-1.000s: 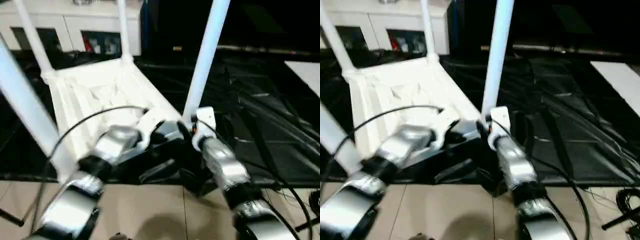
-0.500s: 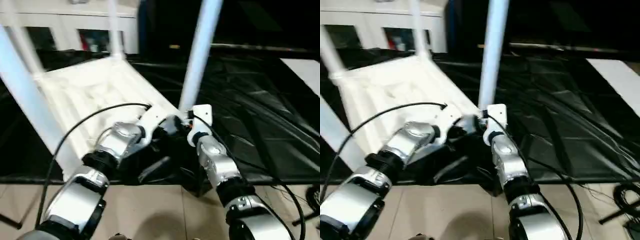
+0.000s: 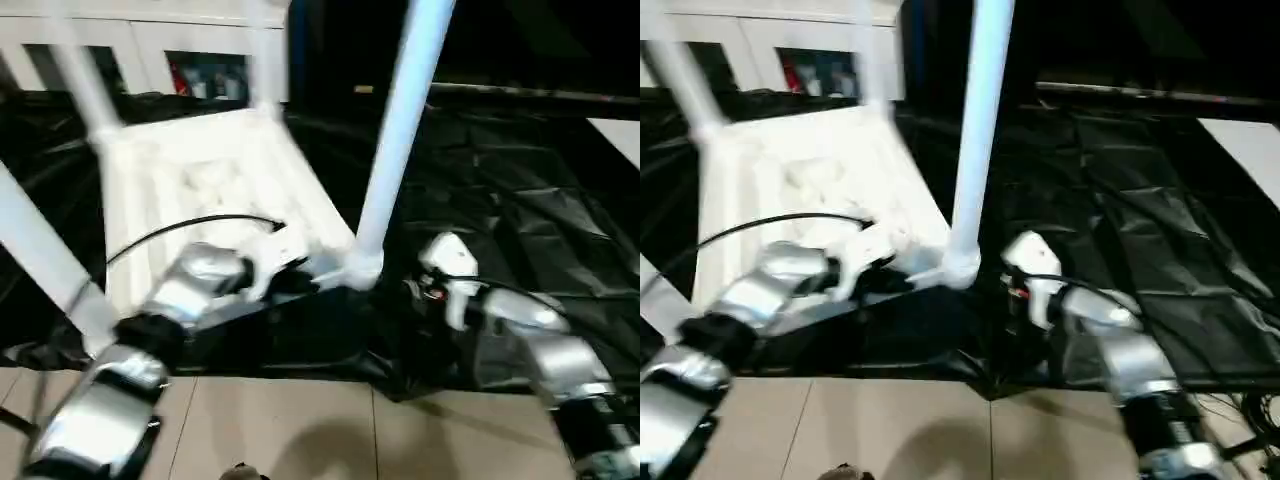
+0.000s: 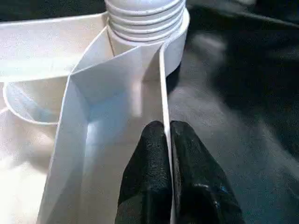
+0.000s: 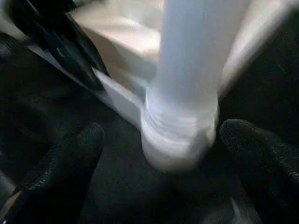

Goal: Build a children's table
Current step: Rotate leg to tighten

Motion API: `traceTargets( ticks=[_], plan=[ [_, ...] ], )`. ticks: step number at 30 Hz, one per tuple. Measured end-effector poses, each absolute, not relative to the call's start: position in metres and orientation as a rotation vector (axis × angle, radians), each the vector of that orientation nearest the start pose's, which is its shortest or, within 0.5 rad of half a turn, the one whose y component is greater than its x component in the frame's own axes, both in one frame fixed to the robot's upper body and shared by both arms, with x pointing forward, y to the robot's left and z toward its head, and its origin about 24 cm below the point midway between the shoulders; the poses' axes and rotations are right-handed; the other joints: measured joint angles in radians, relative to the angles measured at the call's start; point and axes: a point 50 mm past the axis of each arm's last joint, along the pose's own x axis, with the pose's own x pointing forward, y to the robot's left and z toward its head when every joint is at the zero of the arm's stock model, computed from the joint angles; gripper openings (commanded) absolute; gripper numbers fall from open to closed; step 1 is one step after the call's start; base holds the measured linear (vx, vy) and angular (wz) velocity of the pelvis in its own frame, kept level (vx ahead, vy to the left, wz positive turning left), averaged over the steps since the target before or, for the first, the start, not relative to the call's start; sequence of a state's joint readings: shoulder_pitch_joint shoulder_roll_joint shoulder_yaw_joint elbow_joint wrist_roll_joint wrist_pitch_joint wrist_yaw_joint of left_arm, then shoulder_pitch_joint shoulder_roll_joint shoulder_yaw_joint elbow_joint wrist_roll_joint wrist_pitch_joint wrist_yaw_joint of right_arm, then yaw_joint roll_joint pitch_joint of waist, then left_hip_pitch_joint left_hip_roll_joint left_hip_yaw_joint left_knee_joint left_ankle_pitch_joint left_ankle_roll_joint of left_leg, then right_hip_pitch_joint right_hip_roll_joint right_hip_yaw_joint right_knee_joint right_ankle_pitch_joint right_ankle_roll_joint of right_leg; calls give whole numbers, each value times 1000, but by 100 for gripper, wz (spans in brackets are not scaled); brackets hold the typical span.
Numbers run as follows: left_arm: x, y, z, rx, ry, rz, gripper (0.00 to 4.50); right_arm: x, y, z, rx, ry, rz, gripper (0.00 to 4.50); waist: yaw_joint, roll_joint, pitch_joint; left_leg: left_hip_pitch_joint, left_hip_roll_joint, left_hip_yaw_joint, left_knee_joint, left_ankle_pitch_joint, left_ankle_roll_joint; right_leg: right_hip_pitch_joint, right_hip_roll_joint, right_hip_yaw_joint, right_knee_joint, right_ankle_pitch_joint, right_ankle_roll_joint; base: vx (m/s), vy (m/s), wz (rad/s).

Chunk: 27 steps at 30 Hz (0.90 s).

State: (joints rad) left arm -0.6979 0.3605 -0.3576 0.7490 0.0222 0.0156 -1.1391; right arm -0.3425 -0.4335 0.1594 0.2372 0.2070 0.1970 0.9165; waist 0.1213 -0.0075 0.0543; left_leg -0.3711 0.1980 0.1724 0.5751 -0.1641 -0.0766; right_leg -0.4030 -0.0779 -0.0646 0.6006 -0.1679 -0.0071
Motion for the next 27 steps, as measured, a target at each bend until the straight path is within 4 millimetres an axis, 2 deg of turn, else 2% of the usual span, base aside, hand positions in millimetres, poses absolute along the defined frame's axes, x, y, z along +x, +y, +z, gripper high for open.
traceTargets(
  ticks=[5, 13, 14, 17, 19, 22, 23, 27],
  plan=[
    [322, 119, 54, 484, 448, -1432, 0, 290, -156, 61, -190, 268, 1073, 447, 18, -1, 0, -1, 0, 6, 4, -1, 2, 1, -5, 1, -1, 0, 0, 0, 0, 0],
    [320, 120, 53, 496, 450, -1441, 0, 290, -153, 51, -235, 315, 1091, 447, 16, -3, 1, 1, 0, 7, 4, -1, 2, 1, -6, 0, 2, -3, 6, 0, 0, 0],
    [320, 120, 53, 496, 450, -1441, 0, 289, -153, 50, -238, 322, 1090, 419, 16, -3, 1, 1, 0, 7, 4, -1, 2, 1, -6, 0, 2, -3, 6, 0, 0, 0],
    [320, 120, 54, 497, 449, -1441, 0, 290, -153, 49, -240, 326, 1088, 412, 17, -3, 1, 1, 0, 7, 4, -1, 2, 1, -6, 0, 2, -3, 6, 0, 0, 0],
    [320, 120, 54, 497, 449, -1440, 0, 291, -154, 49, -235, 325, 1082, 377, 16, -3, 1, 1, 0, 7, 4, -1, 2, 1, -6, 0, 2, -3, 6, 0, 0, 0],
    [320, 121, 53, 497, 449, -1440, 0, 293, -154, 49, -222, 326, 1074, 368, 16, -3, 1, 1, 0, 8, 4, -1, 2, 1, -6, 0, 2, -3, 5, 0, 0, 0],
    [320, 121, 53, 497, 449, -1439, 0, 294, -154, 49, -221, 325, 1075, 346, 15, -3, 1, 1, 0, 8, 4, -1, 2, 1, -6, 0, 2, -3, 6, 0, 0, 0],
    [320, 123, 53, 497, 452, -1438, 0, 294, -152, 50, -205, 315, 1079, 319, 11, -3, 1, 1, 0, 8, 4, -1, 2, 1, -6, 0, 3, -3, 6, 0, 0, 0]
  ],
)
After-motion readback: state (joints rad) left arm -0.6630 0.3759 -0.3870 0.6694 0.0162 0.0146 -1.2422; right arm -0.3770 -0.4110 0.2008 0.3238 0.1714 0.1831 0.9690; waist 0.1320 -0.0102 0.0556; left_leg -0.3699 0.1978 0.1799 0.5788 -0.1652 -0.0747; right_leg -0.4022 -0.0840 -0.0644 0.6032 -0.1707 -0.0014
